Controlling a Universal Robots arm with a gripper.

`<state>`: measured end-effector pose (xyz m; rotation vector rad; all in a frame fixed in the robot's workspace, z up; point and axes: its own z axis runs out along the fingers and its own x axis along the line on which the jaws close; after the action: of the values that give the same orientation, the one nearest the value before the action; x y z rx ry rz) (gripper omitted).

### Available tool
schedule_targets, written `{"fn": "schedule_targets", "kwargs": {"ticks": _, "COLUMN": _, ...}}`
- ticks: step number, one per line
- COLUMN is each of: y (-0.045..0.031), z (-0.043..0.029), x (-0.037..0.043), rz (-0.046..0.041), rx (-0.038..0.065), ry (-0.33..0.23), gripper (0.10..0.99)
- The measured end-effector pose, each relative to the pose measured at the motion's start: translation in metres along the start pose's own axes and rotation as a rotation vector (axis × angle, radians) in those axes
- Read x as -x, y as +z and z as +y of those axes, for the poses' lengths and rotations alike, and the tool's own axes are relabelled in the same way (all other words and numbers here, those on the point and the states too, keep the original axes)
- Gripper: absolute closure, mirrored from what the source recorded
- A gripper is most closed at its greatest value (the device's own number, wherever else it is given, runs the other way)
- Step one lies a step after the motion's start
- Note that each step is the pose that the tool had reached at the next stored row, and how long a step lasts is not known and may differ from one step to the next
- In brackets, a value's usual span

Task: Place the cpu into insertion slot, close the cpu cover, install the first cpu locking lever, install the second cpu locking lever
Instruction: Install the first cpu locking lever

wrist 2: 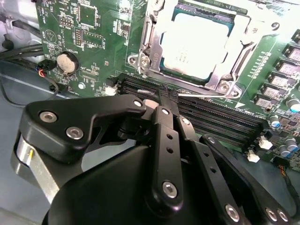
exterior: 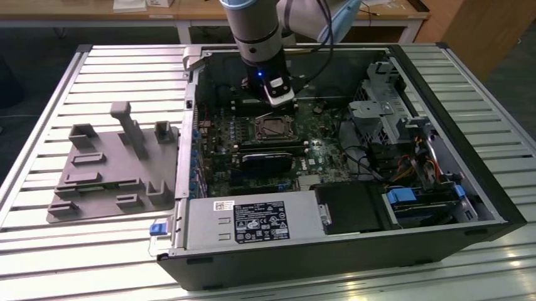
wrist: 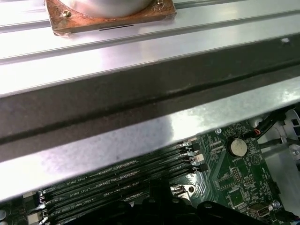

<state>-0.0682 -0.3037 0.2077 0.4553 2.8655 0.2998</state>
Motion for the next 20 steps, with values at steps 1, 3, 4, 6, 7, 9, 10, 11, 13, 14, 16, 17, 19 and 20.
{"fn": "schedule_targets", "kwargs": {"ticks": 1, "y": 0.0003, "z": 0.0003, "x": -0.0002, "rz": -0.0005, "rx": -0.001, "ry": 0.000, "gripper": 0.984}}
{"fn": "schedule_targets", "kwargs": {"ticks": 3, "y": 0.0008, "z": 0.0011, "x": -0.0006, "rz": -0.0016, "rx": -0.005, "ry": -0.001, "gripper": 0.984}}
{"fn": "schedule_targets", "kwargs": {"ticks": 4, "y": 0.0010, "z": 0.0016, "x": -0.0008, "rz": -0.0022, "rx": -0.007, "ry": -0.001, "gripper": 0.984}}
{"fn": "schedule_targets", "kwargs": {"ticks": 6, "y": 0.0015, "z": 0.0025, "x": -0.0011, "rz": -0.0038, "rx": -0.011, "ry": -0.002, "gripper": 0.984}}
{"fn": "schedule_targets", "kwargs": {"ticks": 7, "y": 0.0017, "z": 0.0028, "x": -0.0013, "rz": -0.0048, "rx": -0.014, "ry": 0.000, "gripper": 0.984}}
{"fn": "schedule_targets", "kwargs": {"ticks": 9, "y": 0.0022, "z": 0.0032, "x": -0.0016, "rz": -0.0077, "rx": -0.018, "ry": 0.007, "gripper": 0.984}}
{"fn": "schedule_targets", "kwargs": {"ticks": 10, "y": 0.0024, "z": 0.0035, "x": -0.0017, "rz": -0.0089, "rx": -0.020, "ry": 0.010, "gripper": 0.984}}
{"fn": "schedule_targets", "kwargs": {"ticks": 11, "y": 0.0028, "z": 0.0040, "x": -0.0020, "rz": -0.0101, "rx": -0.023, "ry": 0.012, "gripper": 0.984}}
{"fn": "schedule_targets", "kwargs": {"ticks": 13, "y": 0.0035, "z": 0.0052, "x": -0.0025, "rz": -0.0119, "rx": -0.028, "ry": 0.013, "gripper": 0.984}}
{"fn": "schedule_targets", "kwargs": {"ticks": 14, "y": 0.0038, "z": 0.0059, "x": -0.0028, "rz": -0.0124, "rx": -0.029, "ry": 0.014, "gripper": 0.984}}
{"fn": "schedule_targets", "kwargs": {"ticks": 16, "y": 0.0044, "z": 0.0072, "x": -0.0035, "rz": -0.0132, "rx": -0.030, "ry": 0.015, "gripper": 0.984}}
{"fn": "schedule_targets", "kwargs": {"ticks": 17, "y": 0.0047, "z": 0.0076, "x": -0.0038, "rz": -0.0137, "rx": -0.031, "ry": 0.016, "gripper": 0.984}}
{"fn": "schedule_targets", "kwargs": {"ticks": 19, "y": 0.0051, "z": 0.0077, "x": -0.0042, "rz": -0.0154, "rx": -0.034, "ry": 0.019, "gripper": 0.984}}
{"fn": "schedule_targets", "kwargs": {"ticks": 20, "y": 0.0053, "z": 0.0076, "x": -0.0043, "rz": -0.0170, "rx": -0.037, "ry": 0.022, "gripper": 0.984}}
